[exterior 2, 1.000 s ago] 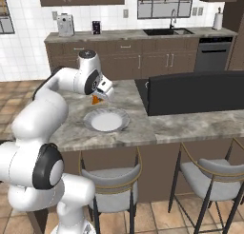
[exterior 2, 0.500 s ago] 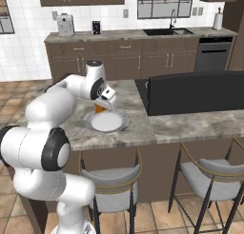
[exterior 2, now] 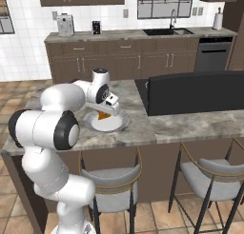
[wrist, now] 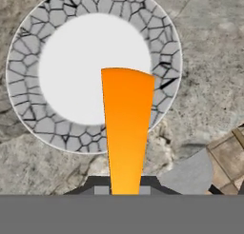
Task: Take the cheese, chicken drumstick, and lime from the fridge and place them on the plate on the dining counter to create an appetizer plate.
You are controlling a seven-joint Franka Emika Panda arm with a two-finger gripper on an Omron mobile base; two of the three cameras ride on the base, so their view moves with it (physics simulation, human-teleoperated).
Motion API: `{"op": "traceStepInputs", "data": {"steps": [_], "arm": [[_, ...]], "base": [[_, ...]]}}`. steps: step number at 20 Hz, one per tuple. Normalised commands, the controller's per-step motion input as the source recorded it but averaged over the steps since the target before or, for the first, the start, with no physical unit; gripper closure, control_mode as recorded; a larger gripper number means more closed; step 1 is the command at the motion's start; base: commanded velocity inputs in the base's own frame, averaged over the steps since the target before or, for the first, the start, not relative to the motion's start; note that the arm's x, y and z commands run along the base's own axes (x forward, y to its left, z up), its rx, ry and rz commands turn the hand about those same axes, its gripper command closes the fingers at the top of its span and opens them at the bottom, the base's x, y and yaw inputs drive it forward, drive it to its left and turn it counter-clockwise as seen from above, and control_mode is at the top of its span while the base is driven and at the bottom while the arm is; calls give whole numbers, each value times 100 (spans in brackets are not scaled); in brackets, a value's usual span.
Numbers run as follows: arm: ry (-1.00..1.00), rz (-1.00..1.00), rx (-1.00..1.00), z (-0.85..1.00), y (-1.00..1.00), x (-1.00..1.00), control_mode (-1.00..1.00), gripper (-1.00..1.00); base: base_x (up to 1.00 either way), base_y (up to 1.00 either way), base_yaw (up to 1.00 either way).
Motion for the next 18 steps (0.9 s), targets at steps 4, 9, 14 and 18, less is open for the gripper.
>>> {"op": "traceStepInputs", "data": {"steps": [4, 9, 14, 18], "arm": [[11, 4, 0, -49, 0, 38, -100, 100], [11, 3, 0, -51, 0, 39, -100, 100], [8, 4, 0, -50, 0, 46, -100, 100], [4, 3, 0, -42, 0, 50, -100, 100]], "base": [[0, 0, 0], [0, 0, 0], [0, 0, 0], [0, 0, 0]]}}
